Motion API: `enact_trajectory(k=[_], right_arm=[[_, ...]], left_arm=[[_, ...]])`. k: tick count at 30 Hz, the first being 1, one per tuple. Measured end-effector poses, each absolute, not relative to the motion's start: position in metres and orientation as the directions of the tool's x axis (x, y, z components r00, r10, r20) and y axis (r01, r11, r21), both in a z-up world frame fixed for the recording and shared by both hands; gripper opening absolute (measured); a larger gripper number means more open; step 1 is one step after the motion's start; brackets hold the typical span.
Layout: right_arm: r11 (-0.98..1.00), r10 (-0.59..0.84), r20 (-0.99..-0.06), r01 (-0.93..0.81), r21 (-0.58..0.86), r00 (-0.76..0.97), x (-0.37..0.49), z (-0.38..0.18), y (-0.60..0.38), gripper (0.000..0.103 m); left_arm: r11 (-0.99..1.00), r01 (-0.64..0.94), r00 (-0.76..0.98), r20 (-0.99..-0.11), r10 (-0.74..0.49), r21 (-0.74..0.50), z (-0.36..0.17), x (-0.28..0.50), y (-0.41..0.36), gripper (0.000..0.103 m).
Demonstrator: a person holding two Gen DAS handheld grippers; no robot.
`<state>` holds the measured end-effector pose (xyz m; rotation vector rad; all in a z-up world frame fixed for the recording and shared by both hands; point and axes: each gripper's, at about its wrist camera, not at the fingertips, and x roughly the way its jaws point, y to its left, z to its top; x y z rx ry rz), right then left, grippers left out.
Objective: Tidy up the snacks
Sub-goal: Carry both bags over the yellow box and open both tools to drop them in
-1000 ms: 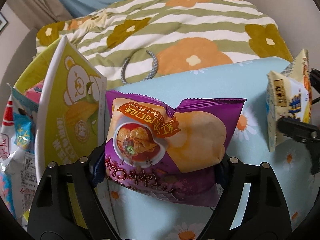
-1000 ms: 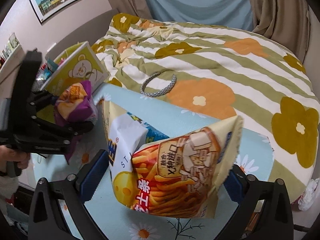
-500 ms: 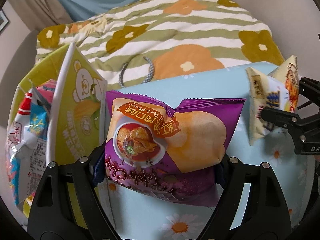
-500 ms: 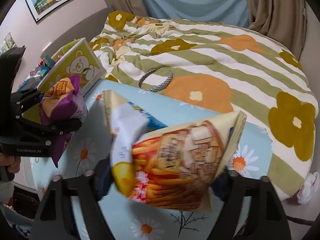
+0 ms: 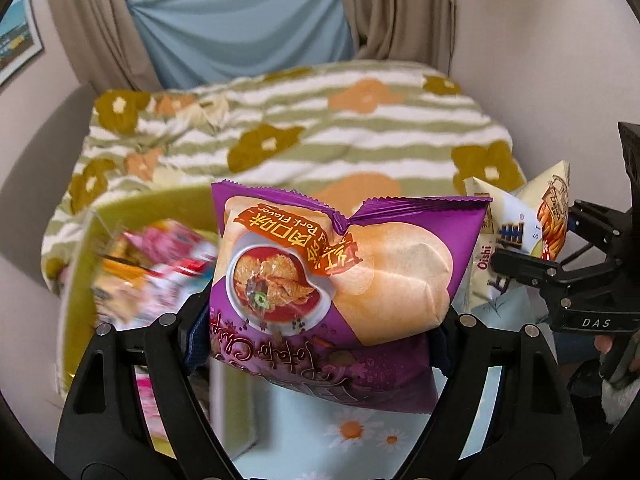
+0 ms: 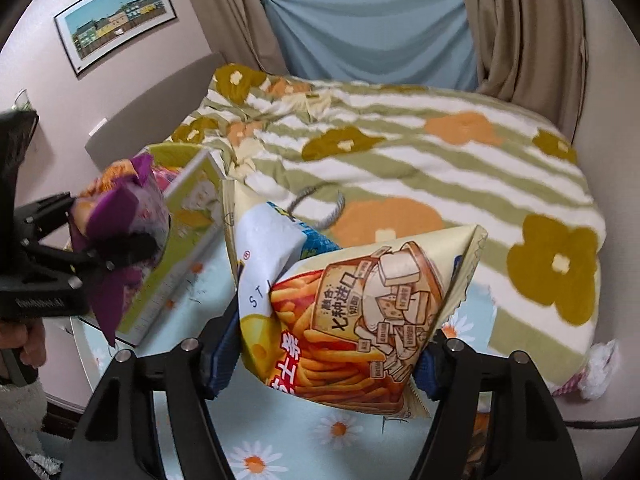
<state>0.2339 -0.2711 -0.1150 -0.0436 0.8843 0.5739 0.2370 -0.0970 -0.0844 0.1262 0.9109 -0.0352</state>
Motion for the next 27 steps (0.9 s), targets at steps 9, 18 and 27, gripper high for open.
enact_trajectory(k=[9, 18, 27], right_arm=[[0.828, 0.508, -0.664, -0.523, 0.201, 0.548, 0.219, -0.054, -0.193, 0.066], [0.812, 0.553, -0.638, -0.519, 0.267, 0.536, 0.218, -0.043, -0.089, 0.066], [0.833, 0.544, -0.633, -0.449, 0.324, 0.551, 0.212, -0.049, -0.042, 0.066]], left_arm=[[0.995, 0.004, 0.662, -0.746, 0.075, 0.104, -0.044, 0.217, 0.005, 0.083], [0.992, -0.042, 0.598, -0.792, 0.120, 0.118, -0.064, 0.216, 0.117, 0.084], [0.998, 0.017, 0.547, -0.836, 0.046, 0.066, -0.105, 0.225, 0.161, 0.103]])
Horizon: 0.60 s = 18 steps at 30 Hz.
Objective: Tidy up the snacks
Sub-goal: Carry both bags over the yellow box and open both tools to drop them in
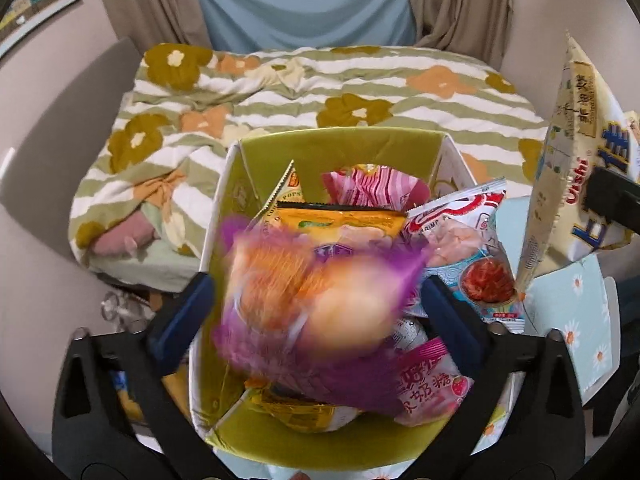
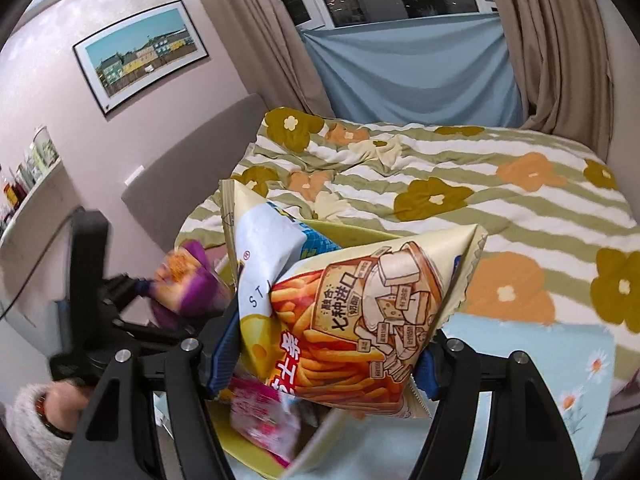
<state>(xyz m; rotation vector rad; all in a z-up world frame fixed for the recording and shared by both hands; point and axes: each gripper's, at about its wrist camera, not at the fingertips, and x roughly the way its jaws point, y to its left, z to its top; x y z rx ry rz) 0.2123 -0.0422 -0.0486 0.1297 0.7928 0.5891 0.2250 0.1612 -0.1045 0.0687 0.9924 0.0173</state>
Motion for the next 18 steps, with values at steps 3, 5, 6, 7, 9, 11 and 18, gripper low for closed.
enact_trajectory(k=[3, 5, 6, 7, 9, 11, 18], right_arm=[[0.850, 0.520, -0.640, -0.416, 0.322, 0.566, 0.208, -0.049, -0.036, 0.066], [0.861, 0.503, -0.646, -0.397, 0.317, 0.574, 0.206, -0.048, -0.030, 0.066], [0.865, 0.497, -0.647, -0.391, 0.315, 0.577, 0.205, -0.047, -0.029, 0.066], [0.868, 0.492, -0.649, -0.386, 0.313, 0.580, 0.205, -0.045, -0.025, 0.066], [0.870, 0.487, -0.651, -0.386, 0.306, 0.582, 0.205, -0.041, -0.017, 0.066], [0.874, 0.479, -0.656, -0.390, 0.291, 0.583, 0.208, -0.039, -0.009, 0.068], [0.881, 0.463, -0.682, -0.381, 0.281, 0.566, 0.227, -0.041, 0.024, 0.068]], left_arm=[[0.999, 0.048, 0.561, -0.828, -0.007, 0.025, -0.102, 0.219, 0.170, 0.103], [0.997, 0.071, 0.575, -0.818, -0.017, 0.030, -0.098, 0.211, 0.175, 0.103], [0.996, 0.079, 0.580, -0.814, -0.020, 0.032, -0.096, 0.207, 0.176, 0.103], [0.995, 0.090, 0.588, -0.809, -0.023, 0.037, -0.093, 0.204, 0.178, 0.103], [0.994, 0.095, 0.599, -0.801, -0.016, 0.051, -0.087, 0.199, 0.182, 0.103], [0.994, 0.096, 0.606, -0.795, -0.017, 0.052, -0.084, 0.198, 0.187, 0.103], [0.993, 0.118, 0.604, -0.795, -0.050, 0.027, -0.083, 0.198, 0.205, 0.103]])
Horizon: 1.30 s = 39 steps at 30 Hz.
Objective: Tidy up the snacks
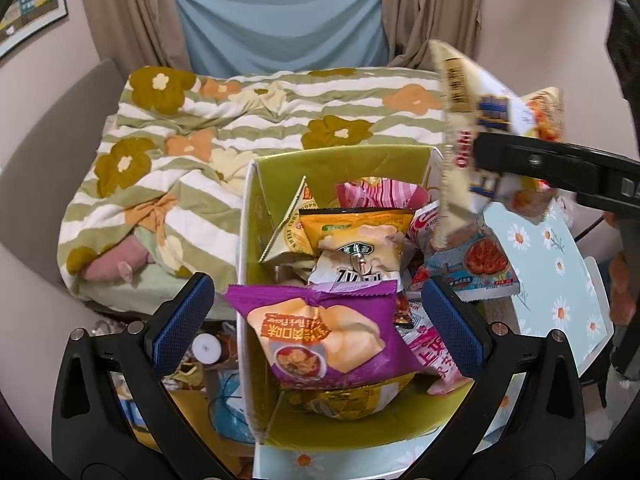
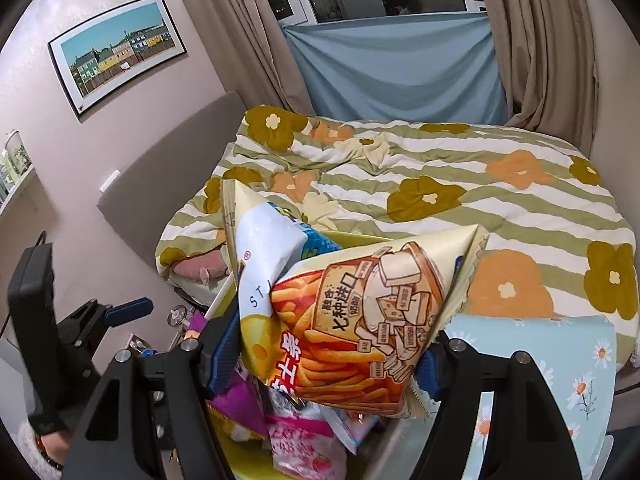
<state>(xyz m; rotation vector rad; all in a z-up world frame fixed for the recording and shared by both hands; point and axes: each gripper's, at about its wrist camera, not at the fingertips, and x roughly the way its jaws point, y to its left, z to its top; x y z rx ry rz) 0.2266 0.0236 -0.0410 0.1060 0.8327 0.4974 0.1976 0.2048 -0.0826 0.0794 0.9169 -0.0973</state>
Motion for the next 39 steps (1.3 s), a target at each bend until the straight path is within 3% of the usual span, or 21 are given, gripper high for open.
enact_trajectory(k=[2, 4, 5, 13, 24, 28, 39], right_arm=[[0.877, 0.470, -0.690, -0.377, 0.297, 0.551, 0.232, -0.047, 0.030, 0.073], [0.875, 0.478, -0.687, -0.368, 0.315, 0.548, 0.235, -0.052, 0.033, 0.089], [0.877, 0.477, -0.677, -0.360, 0.320, 0.560, 0.234, -0.053, 0.034, 0.102], [0.895, 0.444, -0.651, -0.344, 0.285, 0.615, 0.208, -0.047, 0.026, 0.103], [0.909, 0.413, -0.603, -0.342, 0.237, 0.682, 0.145, -0.009, -0.016, 0.103], [0.938, 0.341, -0.608, -0.298, 0.175, 0.717, 0.109, 0.007, -0.035, 0.103], [0.990, 0.141, -0.588, -0.127, 0.066, 0.796, 0.014, 0.022, -0.091, 0.103]], left_arm=[[0.993, 0.119, 0.605, -0.795, -0.051, 0.027, -0.084, 0.198, 0.209, 0.103], [0.993, 0.117, 0.605, -0.795, -0.054, 0.021, -0.085, 0.196, 0.212, 0.103], [0.993, 0.117, 0.603, -0.795, -0.059, 0.015, -0.087, 0.195, 0.213, 0.103], [0.994, 0.105, 0.617, -0.784, -0.066, -0.001, -0.084, 0.180, 0.210, 0.103], [0.998, 0.051, 0.696, -0.717, -0.018, 0.024, -0.042, 0.120, 0.176, 0.103], [0.998, 0.024, 0.739, -0.673, 0.017, 0.052, -0.025, 0.084, 0.157, 0.103], [0.999, 0.039, 0.831, -0.556, -0.024, 0.015, 0.012, 0.011, 0.111, 0.103]])
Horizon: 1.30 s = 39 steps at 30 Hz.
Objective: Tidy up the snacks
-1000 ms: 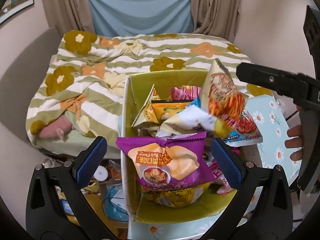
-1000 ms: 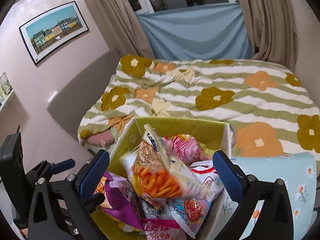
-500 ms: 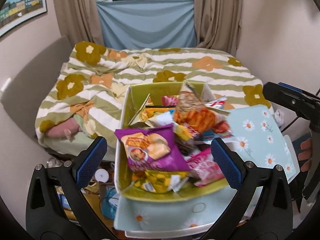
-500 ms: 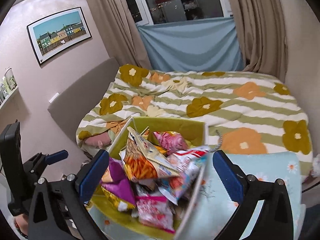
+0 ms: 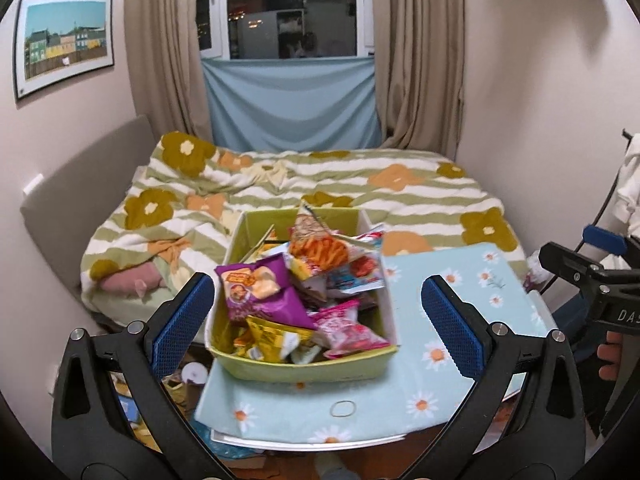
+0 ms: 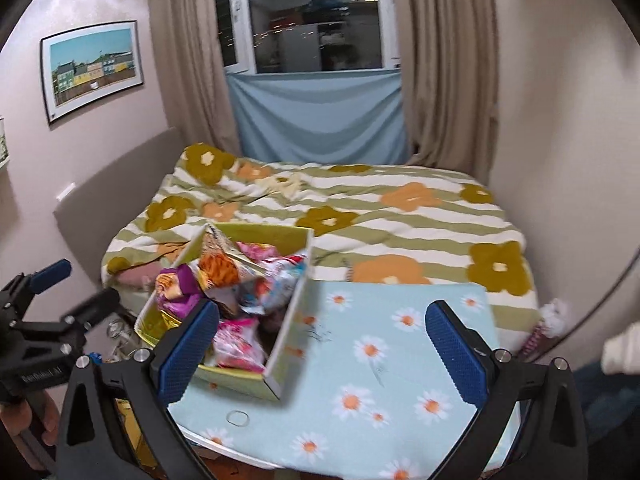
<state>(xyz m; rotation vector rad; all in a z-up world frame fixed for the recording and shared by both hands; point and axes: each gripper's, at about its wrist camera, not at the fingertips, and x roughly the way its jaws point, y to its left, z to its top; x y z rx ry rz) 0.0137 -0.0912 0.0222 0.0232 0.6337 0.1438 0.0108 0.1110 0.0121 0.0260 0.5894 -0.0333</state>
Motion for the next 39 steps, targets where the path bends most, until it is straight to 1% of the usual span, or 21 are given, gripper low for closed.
enact_trajectory(k=[6, 19, 28, 39], right_arm=[[0.999, 0.037, -0.569, -0.022, 0.033, 0.822, -0.019, 0.021, -0.115, 0.103], [1.000, 0.005, -0.563, 0.010, 0.024, 0.827, -0.035, 0.016, -0.121, 0.103], [1.000, -0.019, -0.563, 0.028, 0.008, 0.826, -0.031, 0.018, -0.115, 0.103], [1.000, -0.022, -0.563, 0.029, 0.004, 0.826, -0.029, 0.016, -0.113, 0.103]], left_arm=[[0.998, 0.053, 0.844, -0.535, -0.030, 0.028, 0.009, -0.011, 0.094, 0.103], [0.997, 0.069, 0.840, -0.540, -0.047, 0.021, 0.001, -0.016, 0.091, 0.103], [0.998, 0.067, 0.831, -0.554, -0.050, 0.011, -0.004, -0.009, 0.099, 0.103], [0.997, 0.077, 0.833, -0.551, -0.056, 0.015, -0.006, -0.006, 0.099, 0.103]])
